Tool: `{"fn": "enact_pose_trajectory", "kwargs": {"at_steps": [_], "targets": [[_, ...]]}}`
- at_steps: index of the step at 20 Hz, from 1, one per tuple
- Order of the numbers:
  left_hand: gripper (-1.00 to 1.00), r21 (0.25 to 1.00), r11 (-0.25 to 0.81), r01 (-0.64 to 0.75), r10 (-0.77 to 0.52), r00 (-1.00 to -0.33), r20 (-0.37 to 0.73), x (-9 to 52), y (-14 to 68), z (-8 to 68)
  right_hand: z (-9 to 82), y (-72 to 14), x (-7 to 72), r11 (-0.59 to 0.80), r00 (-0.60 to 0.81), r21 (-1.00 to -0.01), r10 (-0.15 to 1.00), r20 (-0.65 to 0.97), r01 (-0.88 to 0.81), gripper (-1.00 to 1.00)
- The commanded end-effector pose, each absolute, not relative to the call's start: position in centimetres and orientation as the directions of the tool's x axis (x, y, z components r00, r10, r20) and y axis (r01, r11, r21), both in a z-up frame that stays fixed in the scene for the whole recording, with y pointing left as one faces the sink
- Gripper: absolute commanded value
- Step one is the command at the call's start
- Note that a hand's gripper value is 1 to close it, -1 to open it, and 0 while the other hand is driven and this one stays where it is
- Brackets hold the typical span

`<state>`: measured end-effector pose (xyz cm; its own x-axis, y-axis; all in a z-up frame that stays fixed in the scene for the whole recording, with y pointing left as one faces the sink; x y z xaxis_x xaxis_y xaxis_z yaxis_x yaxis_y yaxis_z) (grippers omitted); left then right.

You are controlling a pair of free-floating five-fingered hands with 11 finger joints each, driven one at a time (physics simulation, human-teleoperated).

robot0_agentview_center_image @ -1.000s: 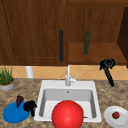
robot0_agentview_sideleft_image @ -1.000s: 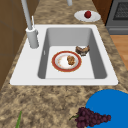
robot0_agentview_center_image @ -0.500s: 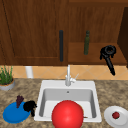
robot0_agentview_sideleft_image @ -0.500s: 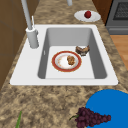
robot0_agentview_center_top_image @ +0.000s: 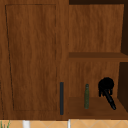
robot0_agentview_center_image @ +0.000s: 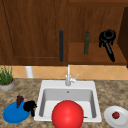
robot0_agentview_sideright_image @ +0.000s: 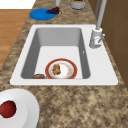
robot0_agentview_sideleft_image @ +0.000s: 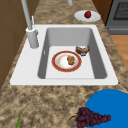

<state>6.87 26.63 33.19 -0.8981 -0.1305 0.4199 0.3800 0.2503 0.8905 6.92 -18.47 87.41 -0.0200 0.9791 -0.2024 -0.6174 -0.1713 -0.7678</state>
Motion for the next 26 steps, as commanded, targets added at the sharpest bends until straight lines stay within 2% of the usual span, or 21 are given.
{"fn": "enact_pose_trajectory", "kwargs": {"at_steps": [1, 10, 20, 26], "targets": [[0.0, 0.89, 0.25, 0.38, -0.13, -0.898, 0.42, 6.9, 26.6, 33.2, 90.5, -17.4, 7.5, -0.148, 0.01, -0.787, 0.981, -0.192, -0.599, -1.0], [0.0, 0.89, 0.25, 0.38, -0.13, -0.898, 0.42, 6.9, 26.6, 33.2, 93.7, -14.9, 11.7, -0.133, 0.008, -0.822, 0.986, -0.165, -0.554, -1.0], [0.0, 0.89, 0.25, 0.38, -0.13, -0.898, 0.42, 6.9, 26.6, 33.2, 93.5, -13.4, 17.0, -0.143, -0.013, -0.936, 0.989, -0.146, -0.321, -1.0], [0.0, 0.89, 0.25, 0.38, -0.13, -0.898, 0.42, 6.9, 26.6, 33.2, 91.7, -13.4, 20.5, -0.2, -0.082, -0.946, 0.979, -0.185, -0.256, -1.0]]}}
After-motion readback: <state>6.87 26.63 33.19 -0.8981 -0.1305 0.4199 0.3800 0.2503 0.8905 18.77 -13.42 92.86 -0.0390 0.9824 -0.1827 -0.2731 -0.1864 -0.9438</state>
